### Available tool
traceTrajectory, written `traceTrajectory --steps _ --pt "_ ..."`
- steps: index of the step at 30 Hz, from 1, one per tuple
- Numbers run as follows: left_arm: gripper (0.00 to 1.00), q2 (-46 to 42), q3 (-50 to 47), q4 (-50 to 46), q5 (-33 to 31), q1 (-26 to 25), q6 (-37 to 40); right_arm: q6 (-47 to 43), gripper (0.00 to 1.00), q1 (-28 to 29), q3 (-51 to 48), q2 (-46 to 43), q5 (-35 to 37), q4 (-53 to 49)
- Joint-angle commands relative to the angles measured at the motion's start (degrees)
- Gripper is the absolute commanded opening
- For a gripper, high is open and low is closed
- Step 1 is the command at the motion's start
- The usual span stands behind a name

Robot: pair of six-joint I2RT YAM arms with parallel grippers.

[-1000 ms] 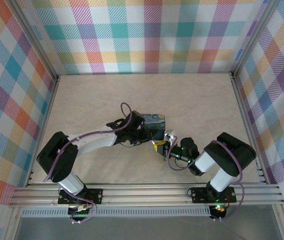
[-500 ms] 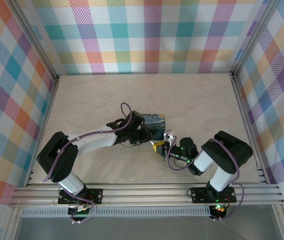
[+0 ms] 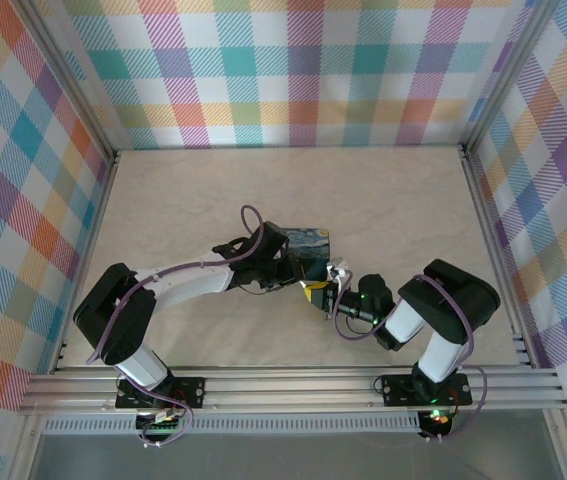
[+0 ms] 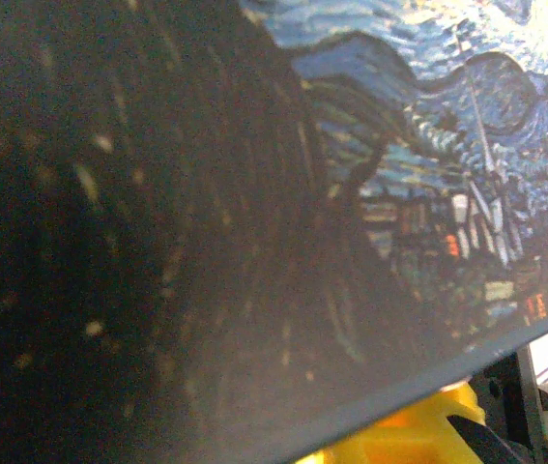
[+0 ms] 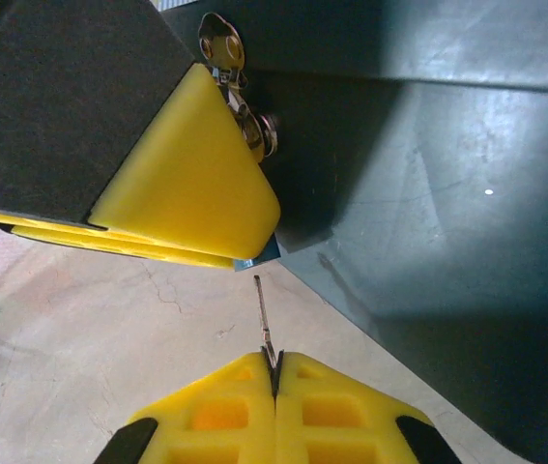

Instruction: Unlock the padlock with the key

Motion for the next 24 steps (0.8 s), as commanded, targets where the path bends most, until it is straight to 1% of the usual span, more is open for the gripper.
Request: traceTrajectory --steps 1,8,24 --pt "0.20 -1.48 1.67 0.24 0.96 0.53 0.68 0.74 0.00 0.37 0.72 0.81 0.43 3.41" --pt "0.20 -1.41 1.65 0.32 1.02 0.54 0.60 0.68 0.00 0.35 1.03 0.88 1.22 3.41" --pt "0.20 -1.21 1.67 0.50 1.22 0.51 0.58 1.16 0.00 0.37 2.08 0.97 -0.43 3.41"
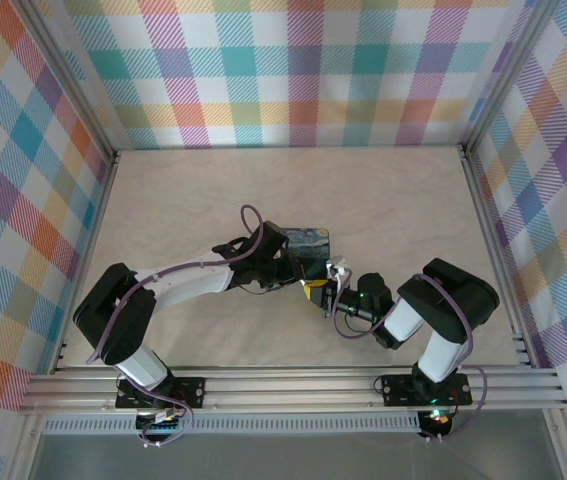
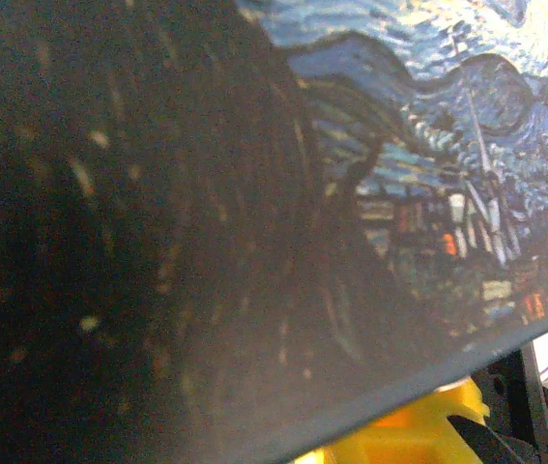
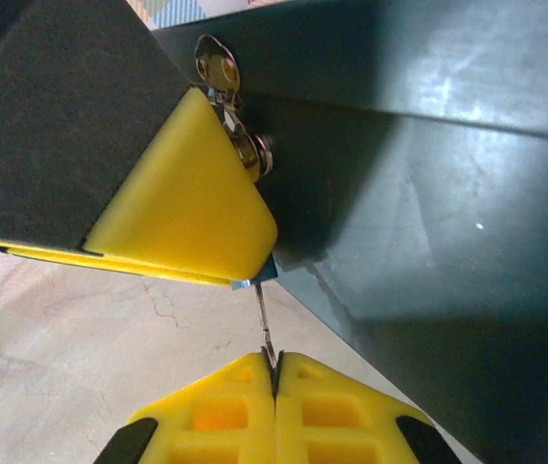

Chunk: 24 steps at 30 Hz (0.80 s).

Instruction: Unlock the padlock with the key

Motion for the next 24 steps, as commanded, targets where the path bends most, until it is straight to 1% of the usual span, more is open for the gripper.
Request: traceTrajectory --steps 1,15,24 --pt "0.20 -1.23 1.63 0.32 1.27 0.48 0.57 1.02 0.00 0.37 1.21 0.55 -0.98 3.08" --pt "0.20 -1.12 1.50 0.92 1.66 0.47 -0.01 1.75 0.00 0.39 3.56 -0.14 -1.06 3.08" --pt "0.20 -0.38 2.02 1.38 2.37 0.42 -0.37 -0.70 0.00 2.16 5.84 1.76 0.19 2.72"
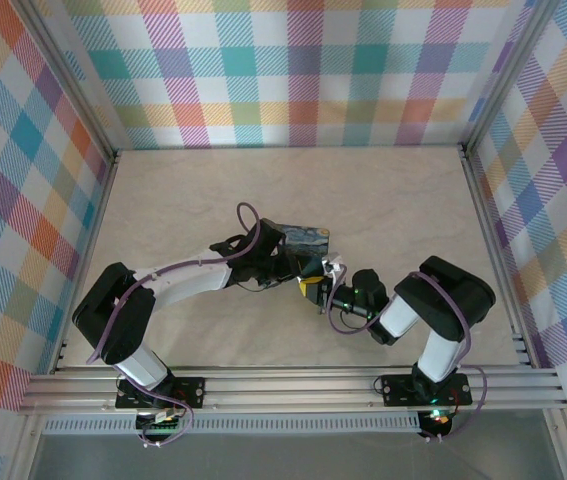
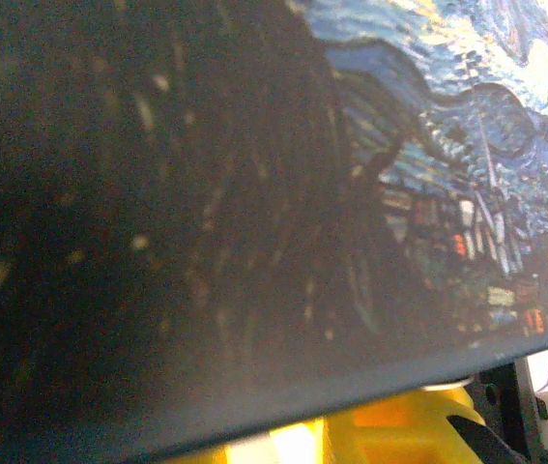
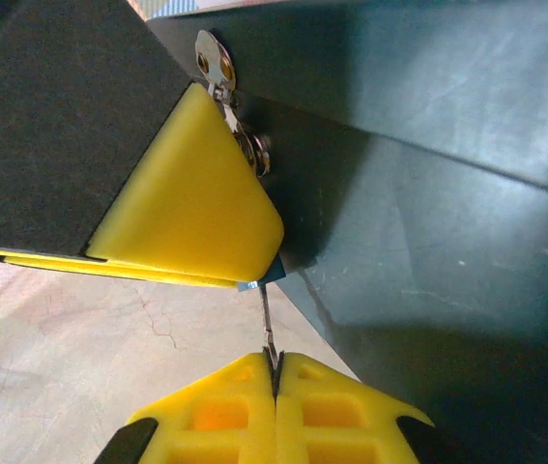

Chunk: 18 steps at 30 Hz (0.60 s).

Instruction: Unlock the padlock with the key

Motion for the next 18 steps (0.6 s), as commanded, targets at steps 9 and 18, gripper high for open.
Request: traceTrajectory --steps 9,18 --pt "0.19 0.13 1.52 1.09 1.73 -0.77 0.37 1.02 0.00 1.25 3.63 -1.92 -1.86 4.90" --pt "0.19 0.74 1.50 0.91 1.38 -0.94 0.78 1.99 0.00 1.25 4.03 -3.01 -4.15 3.72"
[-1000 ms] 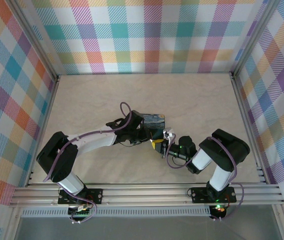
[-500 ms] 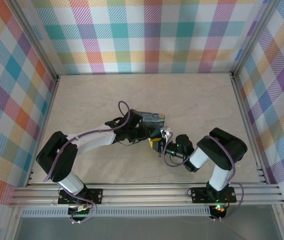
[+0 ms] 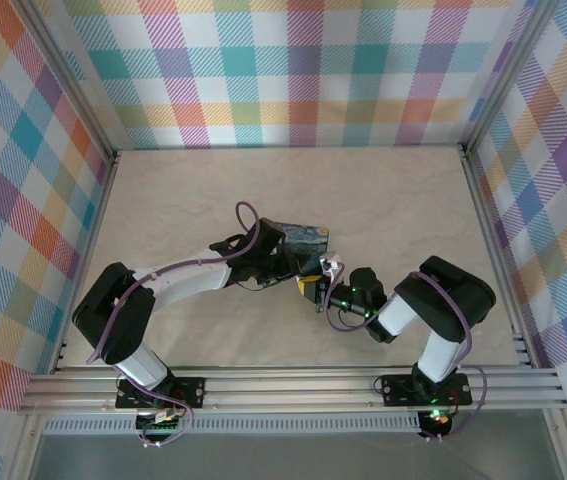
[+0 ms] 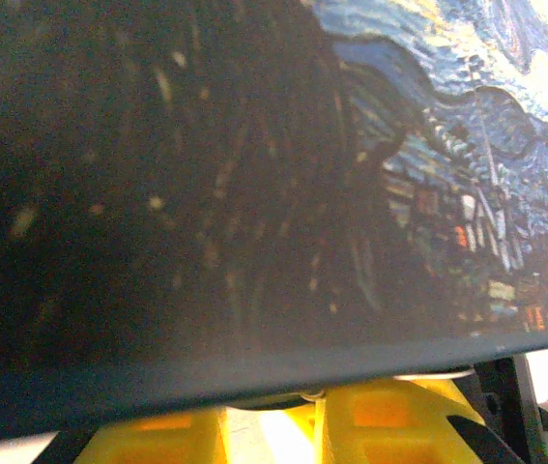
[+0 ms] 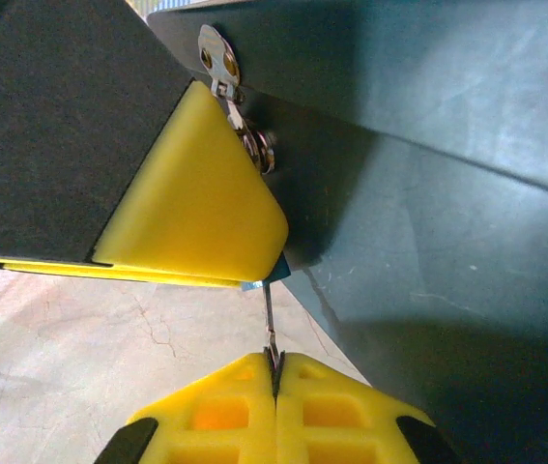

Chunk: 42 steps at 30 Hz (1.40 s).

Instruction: Unlock the padlock with the key

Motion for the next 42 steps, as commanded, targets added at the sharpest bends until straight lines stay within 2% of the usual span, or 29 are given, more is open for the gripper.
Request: traceTrajectory --steps 1,23,32,37,42 --pt "0.19 0.81 1.30 0.89 2.39 -1.07 0.78 1.18 0.00 0.91 3.11 -2.60 -4.73 5.32" --pt "0.19 -0.41 0.77 0.34 1.66 -1.08 1.45 0.09 0.00 0.06 3.18 -5.94 -5.11 -3.44" --pt "0.19 0.03 1.10 0.96 2.80 -1.11 0.60 -5.26 0.00 3.36 3.61 -3.83 2.26 -1.80" --pt "0.19 0.03 1.44 0.59 3.12 -1.24 0.42 -8.11 0.00 3.54 2.51 -2.33 5.94 1.57" --pt "0.19 -0.22 1.30 -0.10 3.00 -1.24 0.56 -10.12 0.00 3.54 2.07 -3.51 7.96 0.85"
